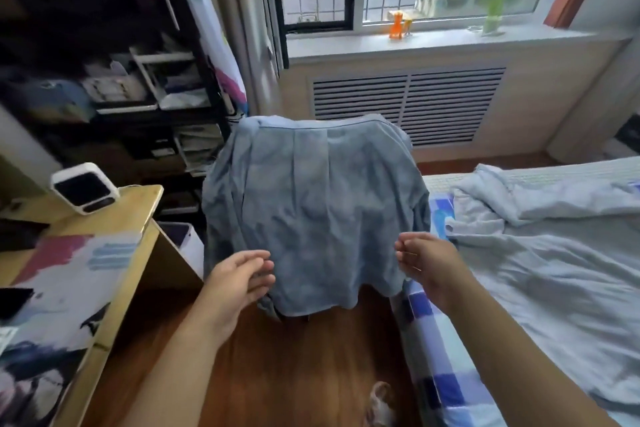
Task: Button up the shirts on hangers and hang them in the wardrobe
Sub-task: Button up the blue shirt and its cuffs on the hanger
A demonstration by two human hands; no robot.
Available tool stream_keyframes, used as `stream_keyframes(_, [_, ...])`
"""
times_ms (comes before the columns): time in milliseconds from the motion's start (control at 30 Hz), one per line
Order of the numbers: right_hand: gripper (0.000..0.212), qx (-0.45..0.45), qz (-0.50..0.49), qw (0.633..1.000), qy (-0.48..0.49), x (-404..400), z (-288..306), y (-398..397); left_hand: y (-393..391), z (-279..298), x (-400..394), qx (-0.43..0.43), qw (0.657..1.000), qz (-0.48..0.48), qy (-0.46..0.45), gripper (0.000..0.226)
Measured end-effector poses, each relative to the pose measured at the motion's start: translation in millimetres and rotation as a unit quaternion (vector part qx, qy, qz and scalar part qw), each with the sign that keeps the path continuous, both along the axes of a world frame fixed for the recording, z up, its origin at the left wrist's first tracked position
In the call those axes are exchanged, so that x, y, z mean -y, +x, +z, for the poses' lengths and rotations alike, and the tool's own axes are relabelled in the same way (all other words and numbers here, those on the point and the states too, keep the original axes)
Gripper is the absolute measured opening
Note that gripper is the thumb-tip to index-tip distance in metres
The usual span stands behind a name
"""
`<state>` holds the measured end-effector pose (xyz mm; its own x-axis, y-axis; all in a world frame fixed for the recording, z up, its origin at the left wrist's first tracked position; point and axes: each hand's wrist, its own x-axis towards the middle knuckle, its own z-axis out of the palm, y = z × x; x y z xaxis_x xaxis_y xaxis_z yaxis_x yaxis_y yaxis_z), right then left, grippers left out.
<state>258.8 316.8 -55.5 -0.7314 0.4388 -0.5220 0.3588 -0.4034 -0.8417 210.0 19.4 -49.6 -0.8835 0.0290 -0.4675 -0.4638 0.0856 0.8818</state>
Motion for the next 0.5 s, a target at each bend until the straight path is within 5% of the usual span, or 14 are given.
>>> stream_keyframes(233, [0.028, -0.127, 0.024, 0.968, 0.214, -42.6, 53.3, -114.4, -122.7, 67.3, -44.0, -0.137, 0.991, -0.002, -0.002, 0.02])
stream_keyframes(367, [0.02, -0.155, 0.076, 0.894, 0.414, -57.8, 74.7, -182.1, -204.6, 104.9, -56.8, -0.242, 0.968, -0.033, -0.054, 0.023])
stream_keyframes(500, [0.026, -0.103, 0.164, 0.804, 0.563, -44.0, 67.0, -241.0, -286.1, 118.6, -67.2, -0.272, 0.932, -0.167, -0.172, 0.022])
